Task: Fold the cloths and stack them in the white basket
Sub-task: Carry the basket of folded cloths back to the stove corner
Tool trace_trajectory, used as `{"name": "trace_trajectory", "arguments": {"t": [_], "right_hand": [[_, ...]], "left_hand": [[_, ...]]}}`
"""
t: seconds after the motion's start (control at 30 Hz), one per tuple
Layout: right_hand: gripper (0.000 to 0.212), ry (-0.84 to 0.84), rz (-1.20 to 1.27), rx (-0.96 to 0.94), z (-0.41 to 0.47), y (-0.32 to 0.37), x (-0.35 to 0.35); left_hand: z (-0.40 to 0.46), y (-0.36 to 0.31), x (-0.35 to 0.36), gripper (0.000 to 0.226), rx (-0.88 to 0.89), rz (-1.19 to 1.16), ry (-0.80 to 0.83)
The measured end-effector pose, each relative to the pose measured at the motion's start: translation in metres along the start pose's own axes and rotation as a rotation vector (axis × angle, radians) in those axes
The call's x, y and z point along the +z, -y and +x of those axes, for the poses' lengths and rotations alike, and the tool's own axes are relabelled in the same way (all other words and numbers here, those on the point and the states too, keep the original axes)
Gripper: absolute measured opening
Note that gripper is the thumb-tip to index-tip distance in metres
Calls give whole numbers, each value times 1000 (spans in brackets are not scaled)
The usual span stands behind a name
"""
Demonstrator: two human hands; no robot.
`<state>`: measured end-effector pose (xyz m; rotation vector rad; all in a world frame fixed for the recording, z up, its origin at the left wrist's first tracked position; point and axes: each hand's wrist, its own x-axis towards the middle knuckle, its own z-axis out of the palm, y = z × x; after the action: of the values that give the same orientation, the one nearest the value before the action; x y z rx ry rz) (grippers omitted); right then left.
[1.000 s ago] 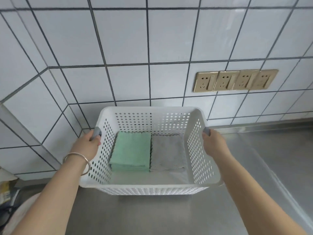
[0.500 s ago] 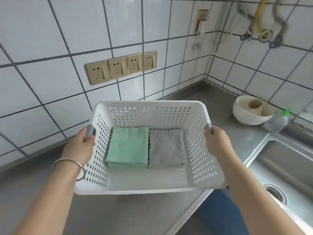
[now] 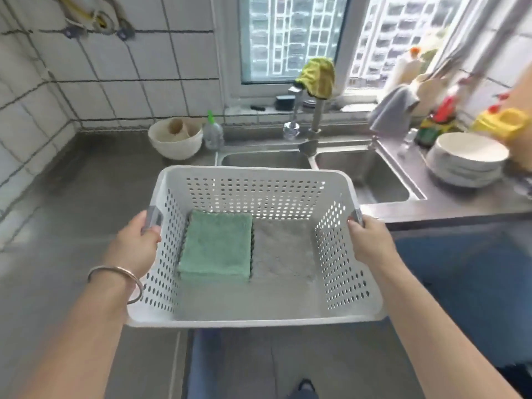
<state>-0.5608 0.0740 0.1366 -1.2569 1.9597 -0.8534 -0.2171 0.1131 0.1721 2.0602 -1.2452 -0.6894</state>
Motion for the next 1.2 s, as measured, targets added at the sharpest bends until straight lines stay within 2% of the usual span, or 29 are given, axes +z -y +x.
{"name": "trace_trajectory", "arguments": {"t": [0.17,0.3,0.4,0.5,0.63,0.73,0.87,1.0,1.2], "right_hand": [[28,-237,41,182,-10,-69,-110],[33,-408,49,334,-13,-129,-198],[29,-534,54,399,-12,-182,-274],[21,-599,20,450,-10,-216,-330],[20,-682,-5,517,-1,-255,-397],[26,-727,35,560,8,-279,-434],[28,-765,77,589,35,-308,-473],[28,-822,142,635,81,-336,-511],[28,-866,140,700,153,-366,-577]], "left_hand": [[-6,-88,106,35,192,72,200],[-25,-163,204,35,314,-2,406],[-43,-223,289,29,380,-9,578],[-58,-270,351,25,411,-24,672],[-91,-332,428,22,475,-78,747],[-103,-369,478,28,470,-122,840],[-110,-426,539,25,477,-159,870],[-110,-478,604,15,612,-104,865],[-105,-560,702,10,709,-29,890]]}}
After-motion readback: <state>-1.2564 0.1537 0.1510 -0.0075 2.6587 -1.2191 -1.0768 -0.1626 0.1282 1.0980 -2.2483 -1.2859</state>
